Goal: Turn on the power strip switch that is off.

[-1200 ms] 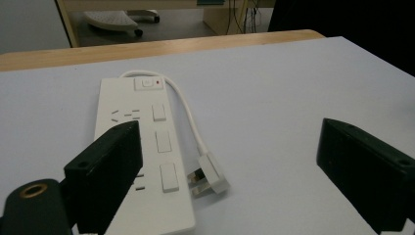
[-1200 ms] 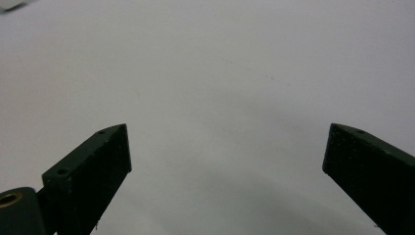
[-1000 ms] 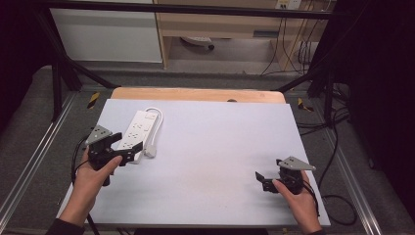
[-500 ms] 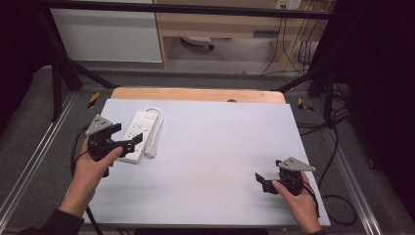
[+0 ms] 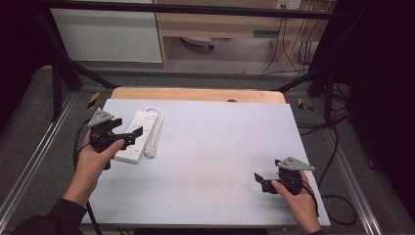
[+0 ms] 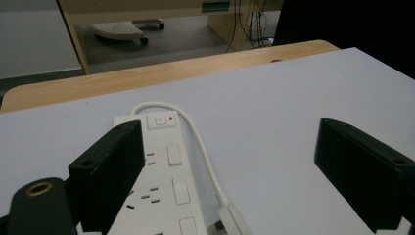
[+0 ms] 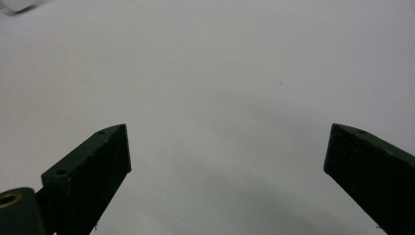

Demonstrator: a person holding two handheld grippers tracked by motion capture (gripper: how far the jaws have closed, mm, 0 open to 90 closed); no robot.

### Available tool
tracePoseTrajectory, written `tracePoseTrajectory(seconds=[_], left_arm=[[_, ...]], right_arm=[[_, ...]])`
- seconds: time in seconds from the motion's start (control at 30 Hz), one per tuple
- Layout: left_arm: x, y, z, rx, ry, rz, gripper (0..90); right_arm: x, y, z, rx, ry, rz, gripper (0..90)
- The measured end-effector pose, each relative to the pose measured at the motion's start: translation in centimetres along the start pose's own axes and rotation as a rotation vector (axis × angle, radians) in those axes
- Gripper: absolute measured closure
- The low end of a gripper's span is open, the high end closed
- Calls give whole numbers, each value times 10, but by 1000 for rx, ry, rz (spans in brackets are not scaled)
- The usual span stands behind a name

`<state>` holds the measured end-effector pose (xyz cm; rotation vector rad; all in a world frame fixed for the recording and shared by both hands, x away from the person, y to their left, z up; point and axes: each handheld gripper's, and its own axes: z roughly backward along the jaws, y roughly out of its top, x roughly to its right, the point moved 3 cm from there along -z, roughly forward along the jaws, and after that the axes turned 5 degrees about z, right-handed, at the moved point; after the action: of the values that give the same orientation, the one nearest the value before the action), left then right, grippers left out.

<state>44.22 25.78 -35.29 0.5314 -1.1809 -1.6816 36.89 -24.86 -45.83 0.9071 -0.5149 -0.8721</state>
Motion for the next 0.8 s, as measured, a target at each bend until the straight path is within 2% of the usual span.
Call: tracePoseTrajectory(seconds=[0.1,0.2,0.3,0.57,0.63,0.8], left_arm=[[-2,2,-4,3,-10,10,105],[-6,1,-11,-17,-4,7,102],[-10,1,-18,-16,5,18,103],[-20,4,-28,-12,41,37,108],[-24,5,-30,2,62,37,109],[-31,4,-34,0,72,60,111]], right_arm=[[-1,1,0,1,0,4,39],[0,0,0,-1,0,0,38],[0,0,1,3,0,-8,39],[0,1,1,3,5,-5,41],[-1,1,1,2,7,0,41],[-2,2,0,7,9,10,41]])
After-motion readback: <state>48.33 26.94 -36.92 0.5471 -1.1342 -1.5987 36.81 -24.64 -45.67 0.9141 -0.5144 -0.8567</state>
